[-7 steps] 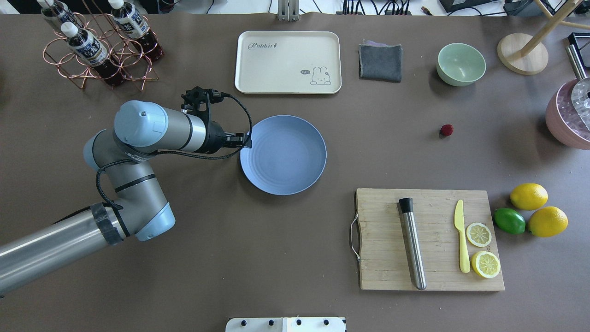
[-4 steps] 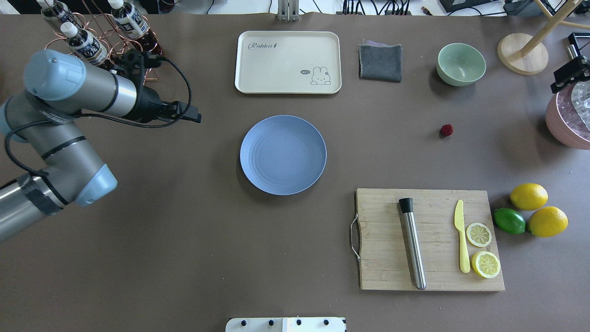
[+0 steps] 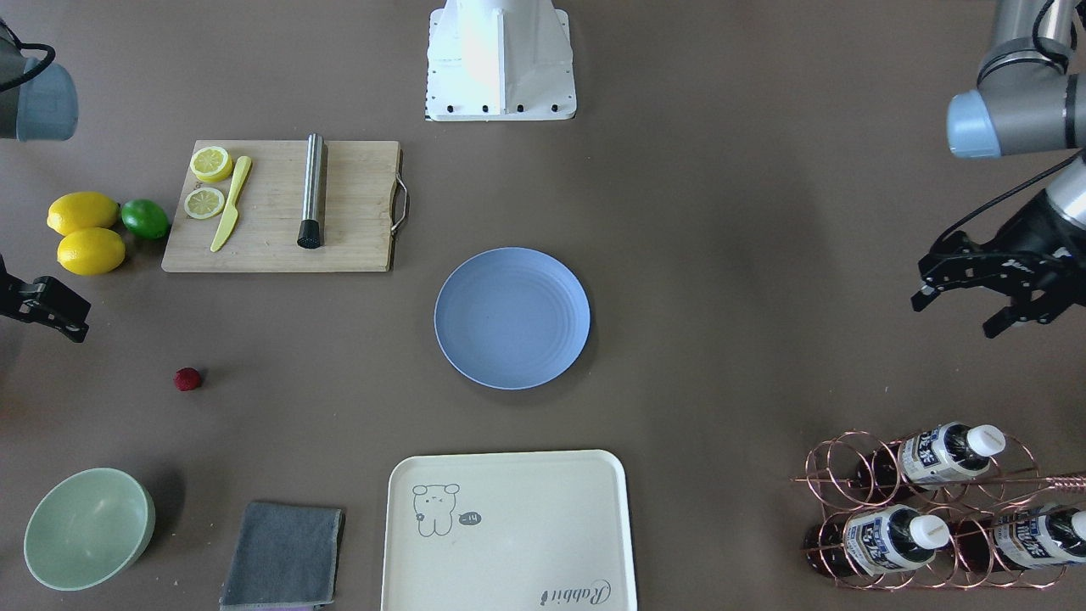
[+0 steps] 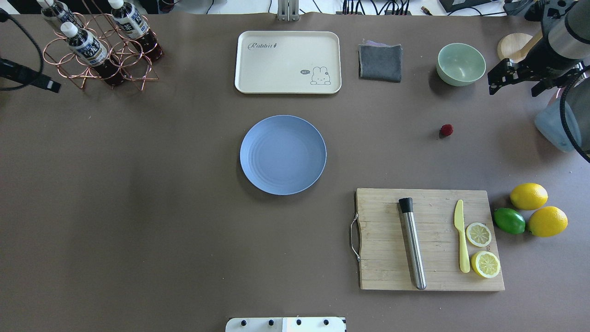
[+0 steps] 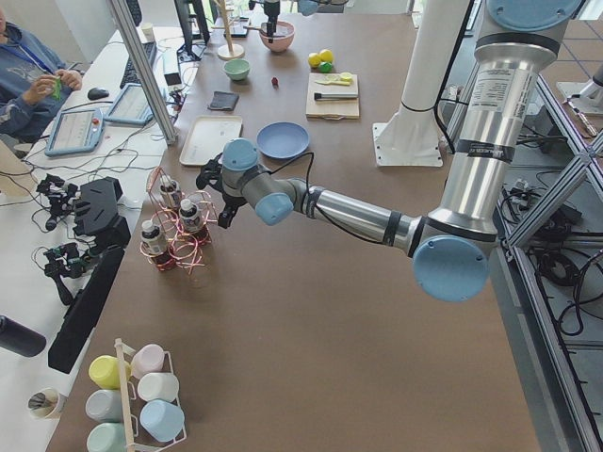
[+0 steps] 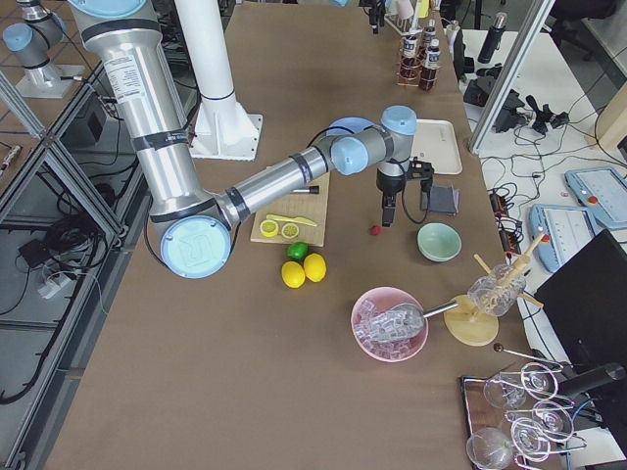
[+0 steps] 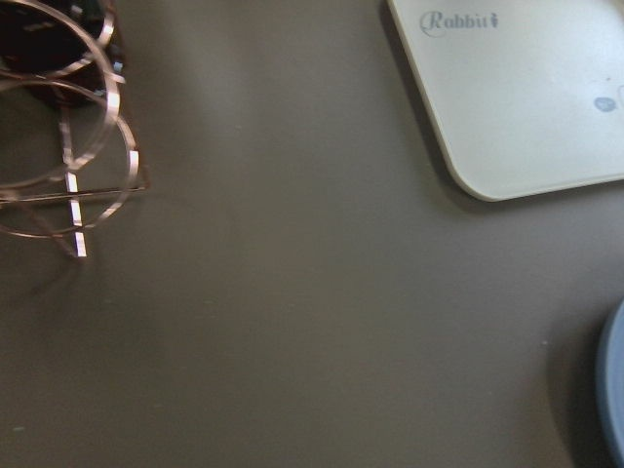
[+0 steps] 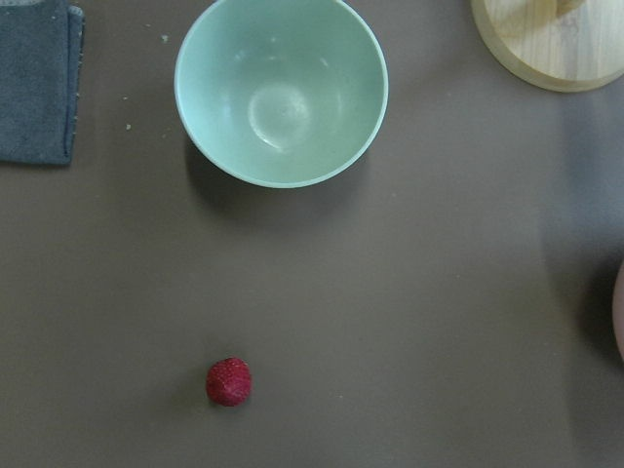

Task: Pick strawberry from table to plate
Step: 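Withdraw the left gripper while the right gripper moves above the strawberry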

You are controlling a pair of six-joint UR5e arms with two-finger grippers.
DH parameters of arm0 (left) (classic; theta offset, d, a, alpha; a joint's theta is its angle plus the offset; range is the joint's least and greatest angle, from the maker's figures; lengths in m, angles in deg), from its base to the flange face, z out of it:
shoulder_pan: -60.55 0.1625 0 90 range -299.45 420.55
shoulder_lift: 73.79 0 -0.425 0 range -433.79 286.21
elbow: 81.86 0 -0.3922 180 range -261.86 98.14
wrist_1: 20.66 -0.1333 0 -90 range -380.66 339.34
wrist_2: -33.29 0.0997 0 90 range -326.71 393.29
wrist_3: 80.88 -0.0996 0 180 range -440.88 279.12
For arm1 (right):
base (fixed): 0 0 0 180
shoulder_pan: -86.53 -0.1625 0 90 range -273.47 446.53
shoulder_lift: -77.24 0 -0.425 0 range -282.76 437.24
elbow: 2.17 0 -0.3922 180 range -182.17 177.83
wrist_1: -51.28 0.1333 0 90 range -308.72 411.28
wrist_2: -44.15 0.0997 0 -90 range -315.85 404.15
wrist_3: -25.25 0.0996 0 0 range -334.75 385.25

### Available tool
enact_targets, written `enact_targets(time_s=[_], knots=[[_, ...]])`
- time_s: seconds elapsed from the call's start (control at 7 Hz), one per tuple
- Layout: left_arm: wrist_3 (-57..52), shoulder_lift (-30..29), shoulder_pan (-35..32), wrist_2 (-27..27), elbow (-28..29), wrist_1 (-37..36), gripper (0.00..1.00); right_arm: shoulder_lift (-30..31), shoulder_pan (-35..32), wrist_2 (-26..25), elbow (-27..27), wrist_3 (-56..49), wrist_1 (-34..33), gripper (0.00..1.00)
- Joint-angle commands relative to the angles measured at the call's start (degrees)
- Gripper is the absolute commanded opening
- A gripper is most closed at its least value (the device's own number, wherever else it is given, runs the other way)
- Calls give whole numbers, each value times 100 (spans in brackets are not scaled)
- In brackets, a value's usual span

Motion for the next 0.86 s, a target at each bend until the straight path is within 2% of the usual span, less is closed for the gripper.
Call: enact_targets(time_s=[0.0,0.14,0.29,0.43,0.71], knots=[[-2099,55,-1087,-1010,-24,-1702,99,-59,372,-65,351,842,954,98],[-2437,108,-1143,-1154,-25,-1885,99,-68,670,-309,842,1248,1893,98],[-2414,447,-1144,-1191,-42,-1904,99,-59,777,-364,1203,1357,2477,98],[-2370,512,-1109,-1391,54,-2183,99,-51,874,-373,1329,1366,2622,97],[-2432,695,-1144,-1419,-15,-2116,99,-59,1102,-521,1365,1541,2624,94]])
